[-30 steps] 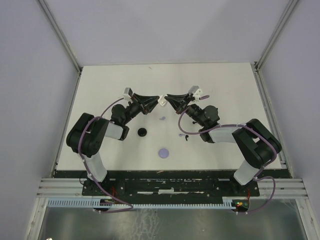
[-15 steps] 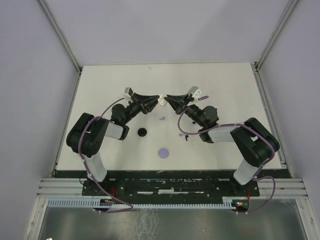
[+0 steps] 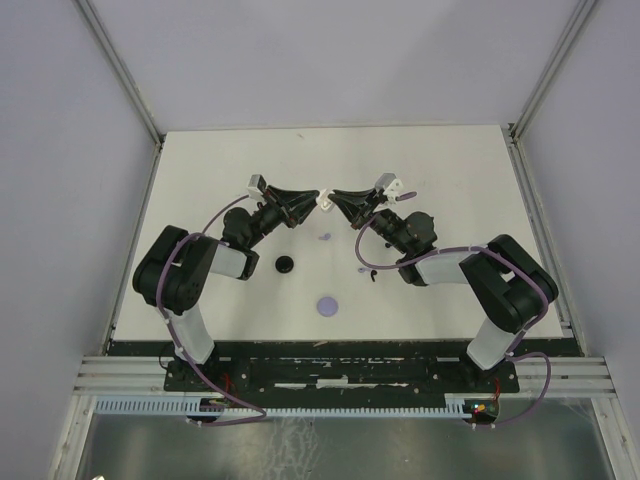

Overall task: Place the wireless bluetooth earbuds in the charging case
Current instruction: Place the earbud in the charging case, then close the charging case, then place the charging case at the center of the board.

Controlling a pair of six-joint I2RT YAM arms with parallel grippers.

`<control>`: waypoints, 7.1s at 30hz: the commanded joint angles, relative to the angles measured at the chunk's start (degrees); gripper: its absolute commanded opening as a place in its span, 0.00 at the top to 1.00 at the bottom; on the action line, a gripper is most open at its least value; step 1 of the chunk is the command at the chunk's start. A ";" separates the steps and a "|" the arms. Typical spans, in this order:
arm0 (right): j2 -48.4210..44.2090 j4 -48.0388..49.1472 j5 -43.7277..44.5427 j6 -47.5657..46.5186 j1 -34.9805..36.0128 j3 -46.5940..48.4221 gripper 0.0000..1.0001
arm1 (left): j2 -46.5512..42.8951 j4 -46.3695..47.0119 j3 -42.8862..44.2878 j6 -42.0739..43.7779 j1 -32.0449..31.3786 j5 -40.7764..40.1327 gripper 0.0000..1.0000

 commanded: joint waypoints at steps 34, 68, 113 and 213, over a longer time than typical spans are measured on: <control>-9.40 2.31 5.09 0.57 0.20 -1.05 0.40 | 0.35 4.88 1.28 -2.07 -0.24 -2.39 0.97; -6.85 -97.13 27.51 6.23 6.31 33.49 0.27 | -18.35 -30.19 -0.03 23.61 -2.53 -14.87 0.97; -10.67 -71.62 33.80 3.97 7.03 18.03 0.24 | -16.21 -30.97 0.92 16.05 -4.17 -22.10 0.97; -22.97 -101.28 19.69 3.43 5.56 16.92 0.21 | 25.32 -59.28 44.30 39.28 -9.30 -16.64 0.49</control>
